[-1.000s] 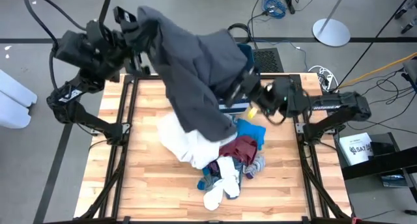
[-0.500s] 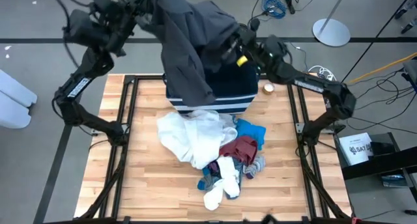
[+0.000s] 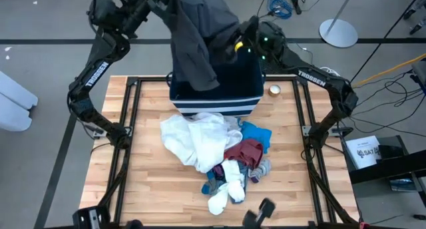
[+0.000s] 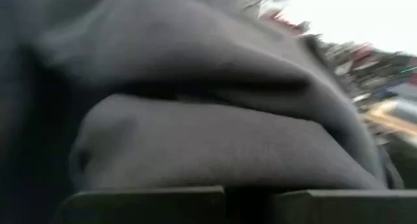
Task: Sort clothes
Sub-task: Put the black shorts into the blue laundry organizer
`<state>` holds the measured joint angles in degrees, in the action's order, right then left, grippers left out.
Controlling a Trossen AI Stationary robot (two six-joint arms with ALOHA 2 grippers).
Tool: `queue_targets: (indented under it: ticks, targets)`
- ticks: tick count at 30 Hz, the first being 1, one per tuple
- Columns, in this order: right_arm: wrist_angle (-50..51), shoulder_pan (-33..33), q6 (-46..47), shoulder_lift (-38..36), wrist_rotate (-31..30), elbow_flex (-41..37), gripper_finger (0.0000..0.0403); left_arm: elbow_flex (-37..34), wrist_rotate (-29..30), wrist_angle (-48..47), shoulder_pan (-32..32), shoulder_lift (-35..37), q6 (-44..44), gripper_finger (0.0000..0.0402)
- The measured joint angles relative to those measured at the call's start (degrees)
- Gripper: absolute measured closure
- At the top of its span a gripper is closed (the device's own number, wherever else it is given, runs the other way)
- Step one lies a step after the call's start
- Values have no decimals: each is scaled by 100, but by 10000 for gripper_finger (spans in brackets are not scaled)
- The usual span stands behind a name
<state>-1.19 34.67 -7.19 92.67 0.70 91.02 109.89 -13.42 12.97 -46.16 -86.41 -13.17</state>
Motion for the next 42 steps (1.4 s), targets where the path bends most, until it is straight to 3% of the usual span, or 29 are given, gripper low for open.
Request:
queue_targets:
  ticks: [5, 12, 16, 21, 27, 35, 42]
  targets:
    - [1213, -356, -31, -91, 475, 0, 403, 0, -248, 29, 8, 17, -2, 396]
    - [2395, -714, -55, -73, -135, 0, 403, 0, -942, -370, 13, 17, -9, 393]
    - [3310, -737, -45, -69, -601, 0, 403, 0, -1005, -462, 28, -5, -4, 391]
    - [4036, -683, -116, -67, -679, 0, 398, 0, -1055, -585, 45, -59, -1, 390]
    - [4303, -704, -406, -126, -665, 104, 332, -46, -1055, -666, 54, -99, -2, 390]
    - [6116, -703, -335, -152, -673, 1536, 213, -50, -1054, -672, 86, -101, -5, 389]
    - [6859, -698, -98, -346, -727, 2679, 173, -50, -1053, -621, 406, -242, 27, 389]
